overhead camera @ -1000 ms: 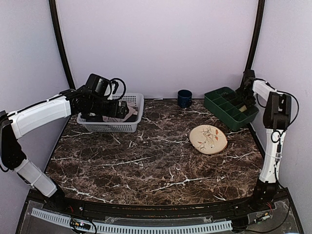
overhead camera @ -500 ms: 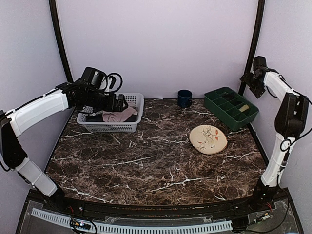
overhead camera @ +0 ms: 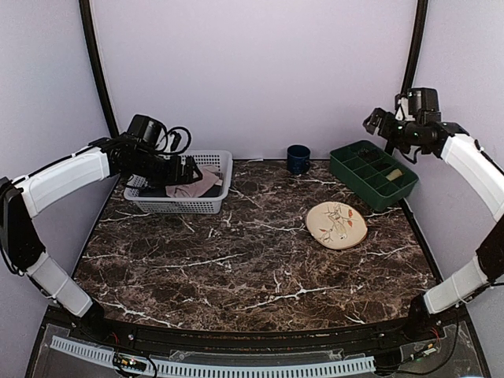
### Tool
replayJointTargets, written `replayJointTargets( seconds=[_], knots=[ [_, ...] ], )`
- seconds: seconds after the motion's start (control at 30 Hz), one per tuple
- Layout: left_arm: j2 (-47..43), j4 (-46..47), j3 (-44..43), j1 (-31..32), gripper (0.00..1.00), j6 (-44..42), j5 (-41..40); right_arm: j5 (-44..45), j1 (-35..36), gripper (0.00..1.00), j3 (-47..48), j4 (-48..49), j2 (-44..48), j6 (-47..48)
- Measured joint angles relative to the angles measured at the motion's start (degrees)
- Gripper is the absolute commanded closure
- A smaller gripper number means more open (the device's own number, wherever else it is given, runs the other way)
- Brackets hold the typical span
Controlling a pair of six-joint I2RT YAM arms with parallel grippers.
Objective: Roll the underwear
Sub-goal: Reset both arms
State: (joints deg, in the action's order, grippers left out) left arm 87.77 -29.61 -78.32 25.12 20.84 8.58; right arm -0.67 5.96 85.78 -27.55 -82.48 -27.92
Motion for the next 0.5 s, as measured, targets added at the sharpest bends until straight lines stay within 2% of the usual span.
replayJointTargets(
  seconds=[0.3, 0.4, 0.5],
  knots=[
    [-5.40, 2.82, 14.14, 0.28, 0.01, 3.67, 2.19, -2.56, 14.80, 0.00, -23.26, 4.46, 11.67, -0.33],
    [-6.14, 3.10, 17.42, 0.52, 0.01, 4.28, 2.10, -2.51, 17.86, 0.00, -28.22, 4.52, 13.77, -1.38],
    [-6.25, 3.13, 19.28, 0.96, 0.01, 4.50, 1.90, -2.34, 19.54, 0.00, -29.35, 4.42, 14.62, -2.03]
  ],
)
